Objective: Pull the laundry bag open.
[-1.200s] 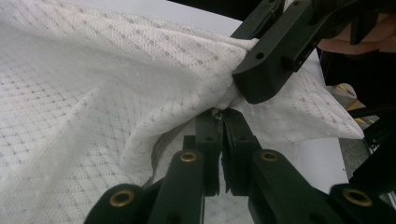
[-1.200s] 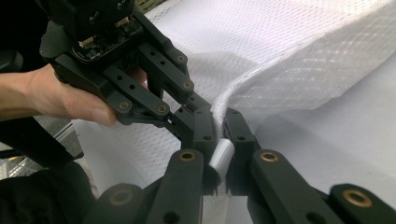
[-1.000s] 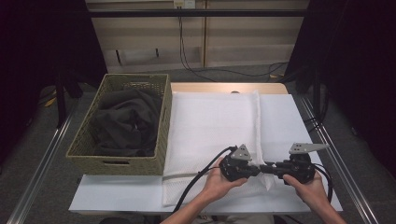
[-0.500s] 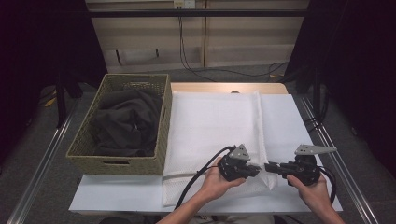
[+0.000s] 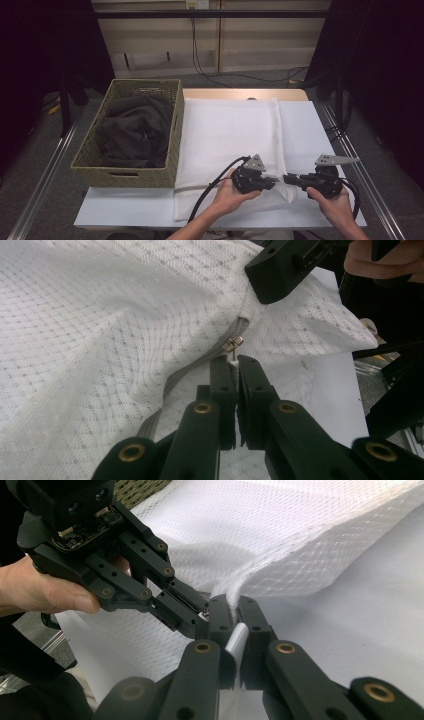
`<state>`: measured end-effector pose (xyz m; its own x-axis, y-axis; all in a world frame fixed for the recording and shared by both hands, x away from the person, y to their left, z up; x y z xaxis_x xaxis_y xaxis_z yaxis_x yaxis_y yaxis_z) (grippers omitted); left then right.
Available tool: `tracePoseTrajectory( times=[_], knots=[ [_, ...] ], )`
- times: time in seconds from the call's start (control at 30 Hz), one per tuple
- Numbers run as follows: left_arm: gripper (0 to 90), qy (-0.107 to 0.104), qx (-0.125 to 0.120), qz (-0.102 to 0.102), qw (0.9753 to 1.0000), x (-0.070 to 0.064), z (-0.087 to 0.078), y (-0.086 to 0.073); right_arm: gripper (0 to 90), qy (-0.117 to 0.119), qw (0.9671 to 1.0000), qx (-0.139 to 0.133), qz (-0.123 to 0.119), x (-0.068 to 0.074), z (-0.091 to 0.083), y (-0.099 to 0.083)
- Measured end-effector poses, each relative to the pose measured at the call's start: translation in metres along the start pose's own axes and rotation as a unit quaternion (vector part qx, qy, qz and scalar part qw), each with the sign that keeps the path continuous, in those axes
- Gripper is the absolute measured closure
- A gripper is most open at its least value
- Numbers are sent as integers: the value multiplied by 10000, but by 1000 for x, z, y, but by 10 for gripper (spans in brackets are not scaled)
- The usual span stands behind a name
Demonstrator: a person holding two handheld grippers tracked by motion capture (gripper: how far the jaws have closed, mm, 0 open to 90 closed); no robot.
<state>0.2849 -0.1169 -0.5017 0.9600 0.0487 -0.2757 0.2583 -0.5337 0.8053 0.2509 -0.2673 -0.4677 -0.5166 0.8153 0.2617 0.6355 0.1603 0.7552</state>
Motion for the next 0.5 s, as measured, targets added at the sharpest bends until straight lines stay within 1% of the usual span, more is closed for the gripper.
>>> tracePoseTrajectory(
  times=[0.13,0.17,0.2,0.27,0.4,0.43,0.47,0.5],
  knots=[
    [868,12,29,-34,10000,2,0,-1,875,-3,10000,-13,-24,-1,1,0],
    [868,33,53,-48,10000,3,-1,-2,875,-49,10000,-19,-21,-2,2,0],
    [868,2,-34,-98,9999,3,0,-2,875,-49,10000,-19,-21,-2,2,0],
    [868,42,60,-77,9999,3,-2,-1,875,7,10000,-44,23,-3,2,1],
    [868,28,30,-138,9999,5,-3,-1,875,26,10000,-54,55,-4,3,2],
    [868,11,68,-127,9999,6,-3,-2,875,7,10000,-62,38,-4,4,2],
    [868,16,47,-129,9999,7,-2,-3,876,-18,10000,-69,48,-5,4,1],
    [868,19,40,-181,9998,7,-2,-3,876,-27,10000,-58,56,-5,4,1]
  ],
)
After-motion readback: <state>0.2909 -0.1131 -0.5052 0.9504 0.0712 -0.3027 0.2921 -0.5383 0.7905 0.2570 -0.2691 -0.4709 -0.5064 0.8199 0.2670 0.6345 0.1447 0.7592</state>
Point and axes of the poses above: each handheld gripper's, and its own axes: z roughly forward along the jaws, y roughly out of its top, x roughly to its left, the point moved 6 cm from there along z, roughly forward along the jaws, and after that the axes turned 7 degrees about -y, right-handed, at the moved point
